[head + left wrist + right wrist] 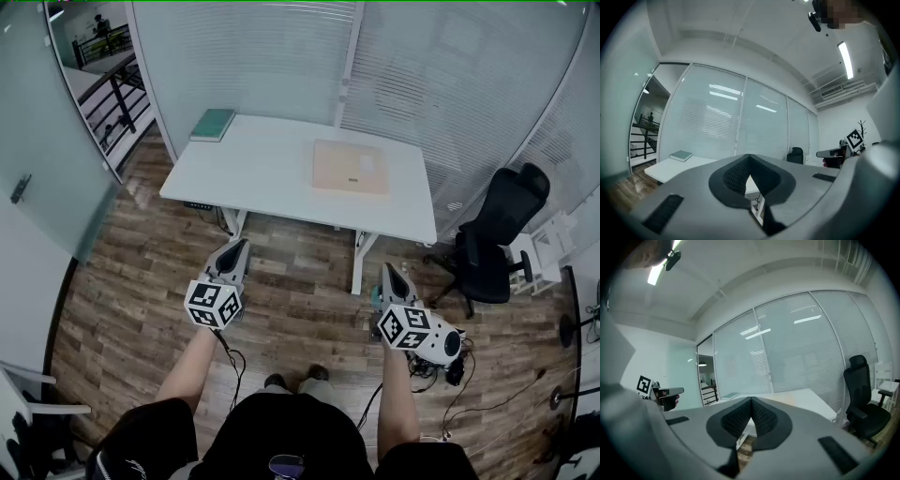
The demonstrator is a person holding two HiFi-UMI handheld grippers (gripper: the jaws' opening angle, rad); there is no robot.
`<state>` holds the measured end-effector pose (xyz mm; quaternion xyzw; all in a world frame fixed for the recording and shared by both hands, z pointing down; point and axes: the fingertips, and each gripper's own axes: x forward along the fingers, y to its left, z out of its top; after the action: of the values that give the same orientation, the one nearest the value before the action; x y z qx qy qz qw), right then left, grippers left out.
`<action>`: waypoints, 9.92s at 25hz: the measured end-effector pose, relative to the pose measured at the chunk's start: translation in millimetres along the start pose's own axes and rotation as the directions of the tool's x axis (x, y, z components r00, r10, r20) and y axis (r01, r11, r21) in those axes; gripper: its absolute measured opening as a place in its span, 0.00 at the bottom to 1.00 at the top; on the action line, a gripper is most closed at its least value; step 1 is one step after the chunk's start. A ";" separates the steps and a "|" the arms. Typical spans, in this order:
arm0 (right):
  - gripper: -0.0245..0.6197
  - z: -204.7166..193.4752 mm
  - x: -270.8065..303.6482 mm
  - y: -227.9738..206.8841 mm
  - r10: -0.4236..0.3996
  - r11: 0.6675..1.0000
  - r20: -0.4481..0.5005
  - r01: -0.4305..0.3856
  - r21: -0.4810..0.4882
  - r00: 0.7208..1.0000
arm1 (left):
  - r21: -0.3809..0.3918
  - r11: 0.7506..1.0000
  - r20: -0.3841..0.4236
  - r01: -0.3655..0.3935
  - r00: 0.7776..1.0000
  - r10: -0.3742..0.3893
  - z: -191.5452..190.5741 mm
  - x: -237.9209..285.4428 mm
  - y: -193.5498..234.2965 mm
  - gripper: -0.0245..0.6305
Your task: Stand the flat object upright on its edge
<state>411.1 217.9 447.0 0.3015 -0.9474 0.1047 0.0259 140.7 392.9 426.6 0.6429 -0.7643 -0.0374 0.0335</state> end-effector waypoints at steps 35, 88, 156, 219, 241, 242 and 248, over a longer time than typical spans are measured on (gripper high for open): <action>0.07 1.9 219.6 -8.1 -0.022 1.000 -0.026 0.022 0.003 0.999 | 0.022 0.997 -0.022 0.069 0.997 -0.068 1.9 176.6 129.3 0.07; 0.07 7.4 477.4 -78.0 -0.150 0.988 -0.118 0.151 0.000 0.982 | -0.029 0.974 -0.091 0.224 0.970 -0.226 -11.8 464.5 260.9 0.07; 0.41 -141.8 464.5 -231.3 -0.509 0.769 -0.395 0.610 0.190 0.765 | -0.125 0.658 -0.546 0.743 0.502 -0.670 -212.0 731.0 112.9 0.37; 0.46 -132.9 510.8 -291.3 -0.372 0.827 -0.416 0.500 0.257 0.830 | -0.339 0.621 -0.711 0.707 0.240 -0.661 -235.1 704.9 103.8 0.27; 0.46 -126.0 526.7 -314.7 -0.316 0.812 -0.405 0.466 0.353 0.858 | -0.365 0.624 -0.670 0.691 0.271 -0.692 -232.9 734.5 105.8 0.40; 0.46 -126.5 526.5 -315.0 -0.314 0.811 -0.405 0.464 0.355 0.859 | -0.364 0.626 -0.664 0.690 0.280 -0.694 -232.3 738.9 103.8 0.40; 0.47 -130.6 526.6 -314.5 -0.293 0.805 -0.403 0.451 0.384 0.867 | -0.394 0.619 -0.656 0.680 0.264 -0.707 -238.8 757.9 86.1 0.40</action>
<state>160.5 -302.5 691.1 0.4595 -0.7971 0.3701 0.1285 -49.9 -342.5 675.2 0.8596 -0.3122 0.2141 0.3431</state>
